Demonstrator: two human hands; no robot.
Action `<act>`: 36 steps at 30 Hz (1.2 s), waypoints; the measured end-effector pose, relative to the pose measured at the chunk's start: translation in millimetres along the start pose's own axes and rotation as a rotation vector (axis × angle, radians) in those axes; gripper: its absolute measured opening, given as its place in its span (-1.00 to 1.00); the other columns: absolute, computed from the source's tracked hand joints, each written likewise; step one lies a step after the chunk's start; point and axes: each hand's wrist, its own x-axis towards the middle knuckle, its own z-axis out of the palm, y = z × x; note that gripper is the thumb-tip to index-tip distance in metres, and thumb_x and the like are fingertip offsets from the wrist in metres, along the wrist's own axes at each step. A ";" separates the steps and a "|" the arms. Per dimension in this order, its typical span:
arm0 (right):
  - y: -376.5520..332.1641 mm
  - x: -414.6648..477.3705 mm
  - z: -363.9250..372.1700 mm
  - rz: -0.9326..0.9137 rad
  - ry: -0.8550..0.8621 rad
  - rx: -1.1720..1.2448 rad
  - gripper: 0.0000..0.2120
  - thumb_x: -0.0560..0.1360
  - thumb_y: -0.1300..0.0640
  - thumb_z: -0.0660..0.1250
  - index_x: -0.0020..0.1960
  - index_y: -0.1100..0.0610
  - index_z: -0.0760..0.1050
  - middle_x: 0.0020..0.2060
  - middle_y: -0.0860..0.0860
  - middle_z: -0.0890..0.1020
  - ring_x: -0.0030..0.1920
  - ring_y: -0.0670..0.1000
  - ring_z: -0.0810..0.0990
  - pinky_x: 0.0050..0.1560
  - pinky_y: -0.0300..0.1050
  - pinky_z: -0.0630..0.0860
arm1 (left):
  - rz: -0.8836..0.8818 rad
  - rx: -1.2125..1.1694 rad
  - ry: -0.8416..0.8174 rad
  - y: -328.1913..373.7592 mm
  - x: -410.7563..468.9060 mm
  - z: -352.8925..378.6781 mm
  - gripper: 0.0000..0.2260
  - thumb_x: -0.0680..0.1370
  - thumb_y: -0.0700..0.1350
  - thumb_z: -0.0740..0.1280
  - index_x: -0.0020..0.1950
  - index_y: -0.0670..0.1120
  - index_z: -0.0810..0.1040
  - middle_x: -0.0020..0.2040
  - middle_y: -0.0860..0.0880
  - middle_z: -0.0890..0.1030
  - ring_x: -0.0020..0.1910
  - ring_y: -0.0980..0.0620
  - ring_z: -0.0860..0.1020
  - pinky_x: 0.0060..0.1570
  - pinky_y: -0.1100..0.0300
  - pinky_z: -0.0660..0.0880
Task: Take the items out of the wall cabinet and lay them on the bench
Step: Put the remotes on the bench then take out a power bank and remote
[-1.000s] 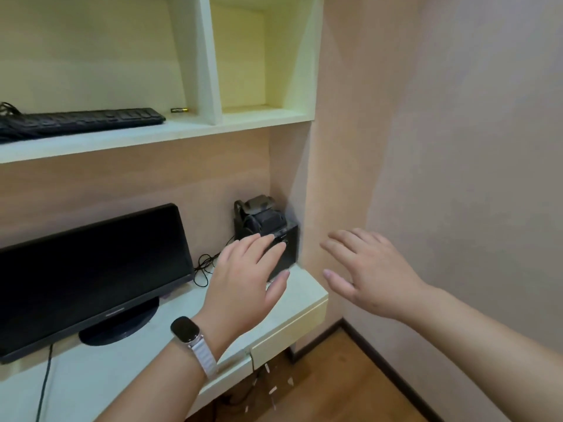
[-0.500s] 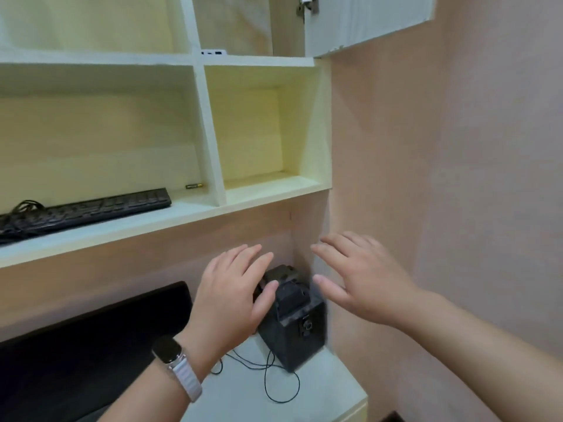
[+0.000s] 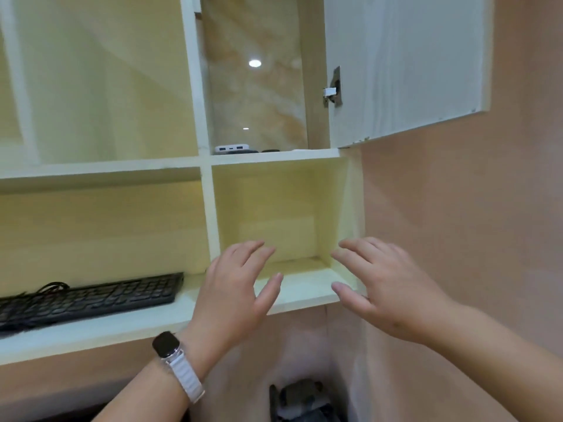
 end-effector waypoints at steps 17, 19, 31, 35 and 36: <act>18.9 200.9 -52.9 0.019 0.019 0.312 -0.54 0.56 -0.21 0.15 0.39 -0.05 0.36 0.30 -0.13 0.44 0.15 -0.10 0.43 0.21 -0.05 0.41 | 0.135 0.141 -0.169 -34.2 235.3 -93.8 -0.65 0.56 0.01 0.33 0.34 0.06 0.49 0.24 0.06 0.57 0.19 0.08 0.51 0.07 0.21 0.38; 20.8 219.2 -51.9 0.035 -0.036 0.364 -0.53 0.56 -0.21 0.17 0.40 -0.05 0.36 0.32 -0.10 0.45 0.17 -0.08 0.47 0.24 -0.04 0.42 | 0.123 0.210 -0.297 -32.4 254.6 -92.9 -0.66 0.56 -0.01 0.33 0.33 0.07 0.49 0.24 0.07 0.57 0.17 0.09 0.52 0.08 0.19 0.42; 27.0 279.5 -35.7 0.109 -0.303 0.404 -0.63 0.42 -0.23 0.33 0.14 -0.07 0.52 0.03 -0.10 0.62 -0.03 -0.04 0.60 0.06 -0.03 0.55 | -0.038 0.686 -0.799 -26.0 304.4 -65.9 -0.57 0.55 -0.09 0.35 0.42 0.05 0.41 0.24 0.02 0.54 0.12 0.00 0.53 0.13 0.15 0.47; 27.5 290.1 -31.3 0.088 -0.322 0.453 -0.64 0.41 -0.14 0.41 0.15 -0.05 0.53 0.01 -0.07 0.63 -0.03 -0.01 0.61 0.10 -0.03 0.56 | -0.113 0.642 -0.905 -27.1 312.4 -61.9 -0.56 0.55 -0.13 0.27 0.43 0.09 0.40 0.14 0.02 0.59 0.00 0.03 0.57 0.09 0.13 0.54; 26.9 292.5 -29.9 0.085 -0.326 0.464 -0.65 0.41 -0.12 0.42 0.15 -0.05 0.54 0.00 -0.07 0.64 -0.03 -0.01 0.62 0.10 -0.03 0.57 | -0.129 0.634 -0.916 -26.3 312.8 -61.5 -0.58 0.56 -0.14 0.26 0.42 0.09 0.41 0.06 0.02 0.58 -0.09 0.04 0.57 -0.03 0.17 0.55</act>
